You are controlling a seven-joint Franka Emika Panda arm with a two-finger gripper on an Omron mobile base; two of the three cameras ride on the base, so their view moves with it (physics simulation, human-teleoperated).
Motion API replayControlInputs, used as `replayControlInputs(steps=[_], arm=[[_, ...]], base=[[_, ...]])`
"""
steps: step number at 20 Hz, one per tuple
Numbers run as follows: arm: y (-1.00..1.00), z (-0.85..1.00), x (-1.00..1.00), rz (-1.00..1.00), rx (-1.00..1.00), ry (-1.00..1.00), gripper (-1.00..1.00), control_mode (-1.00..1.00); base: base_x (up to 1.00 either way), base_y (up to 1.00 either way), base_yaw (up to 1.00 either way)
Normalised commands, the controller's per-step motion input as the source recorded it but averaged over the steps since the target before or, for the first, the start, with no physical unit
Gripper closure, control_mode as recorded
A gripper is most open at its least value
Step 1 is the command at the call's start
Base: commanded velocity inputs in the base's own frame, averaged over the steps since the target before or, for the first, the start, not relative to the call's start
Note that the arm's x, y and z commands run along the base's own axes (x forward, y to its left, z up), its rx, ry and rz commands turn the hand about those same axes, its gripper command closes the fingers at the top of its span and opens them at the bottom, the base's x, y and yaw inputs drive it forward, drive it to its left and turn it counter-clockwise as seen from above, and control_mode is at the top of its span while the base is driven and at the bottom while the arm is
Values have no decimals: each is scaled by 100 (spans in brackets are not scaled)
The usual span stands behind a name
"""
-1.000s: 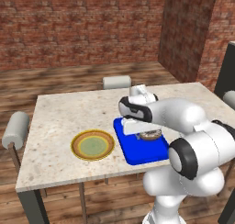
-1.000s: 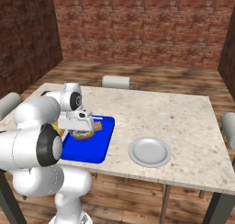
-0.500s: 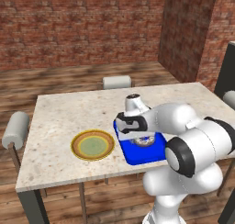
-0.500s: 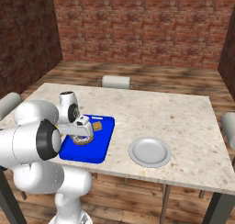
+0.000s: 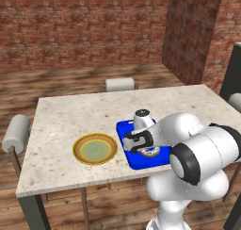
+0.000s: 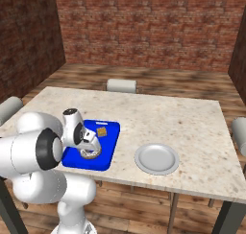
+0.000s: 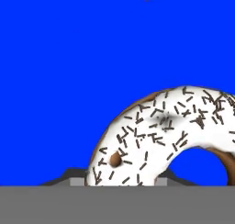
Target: Move the dessert items from the plates to the tray.
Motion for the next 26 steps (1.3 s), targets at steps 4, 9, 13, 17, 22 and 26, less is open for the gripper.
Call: replayControlInputs(steps=[4,9,13,17,22,26], arm=[[0,-16,20,0,1,0,-100,-100],[0,-2,11,1,0,-1,-100,-100],[0,0,0,0,0,0,-100,-100],[0,33,0,0,0,0,-100,-100],[1,96,-7,3,1,0,-100,-100],[0,100,-25,0,0,0,-100,-100]], base=[[0,0,0],[0,0,0],[0,0,0],[0,0,0],[0,0,0],[0,0,0]])
